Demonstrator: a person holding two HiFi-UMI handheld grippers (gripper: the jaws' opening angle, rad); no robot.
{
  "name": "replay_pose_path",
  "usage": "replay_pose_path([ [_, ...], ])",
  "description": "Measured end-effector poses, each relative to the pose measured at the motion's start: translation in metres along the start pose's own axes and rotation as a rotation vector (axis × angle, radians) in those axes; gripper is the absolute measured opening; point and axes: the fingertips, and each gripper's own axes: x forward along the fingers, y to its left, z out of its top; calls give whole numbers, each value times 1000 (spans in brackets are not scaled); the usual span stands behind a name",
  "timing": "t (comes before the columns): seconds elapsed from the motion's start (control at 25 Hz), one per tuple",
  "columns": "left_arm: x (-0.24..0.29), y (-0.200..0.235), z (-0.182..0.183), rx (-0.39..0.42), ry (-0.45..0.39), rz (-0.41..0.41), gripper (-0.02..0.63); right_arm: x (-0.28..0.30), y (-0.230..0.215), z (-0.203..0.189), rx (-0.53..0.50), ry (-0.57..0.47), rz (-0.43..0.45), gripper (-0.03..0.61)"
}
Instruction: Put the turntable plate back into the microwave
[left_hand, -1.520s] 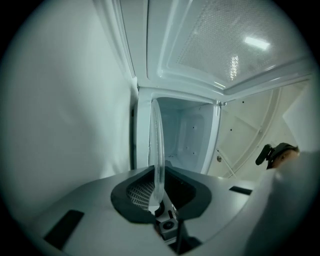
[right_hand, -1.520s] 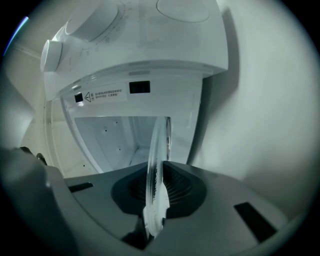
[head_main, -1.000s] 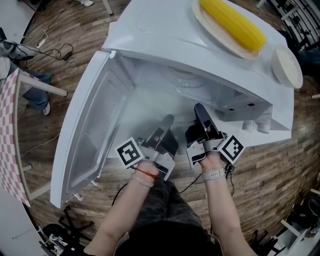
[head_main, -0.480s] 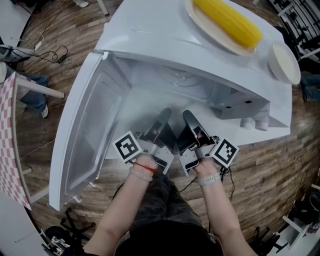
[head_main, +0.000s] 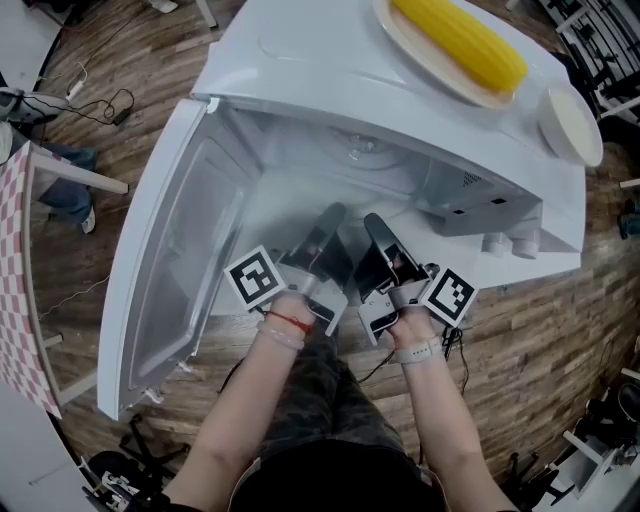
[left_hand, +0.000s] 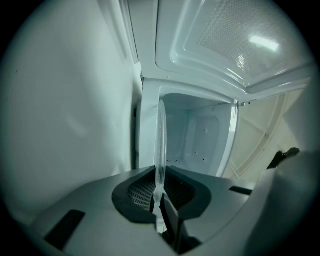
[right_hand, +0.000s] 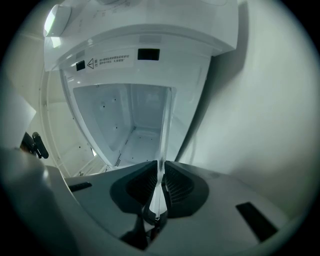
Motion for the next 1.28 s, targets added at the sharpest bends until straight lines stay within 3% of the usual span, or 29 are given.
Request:
replay_pose_path([
  [0.36,0,-2,-9,43,53,1,43,6,-2,16,55,-53,12,54],
  [1.28,17,1,5,11,13,11,43,19,-3,34,86,-77,-1,52],
])
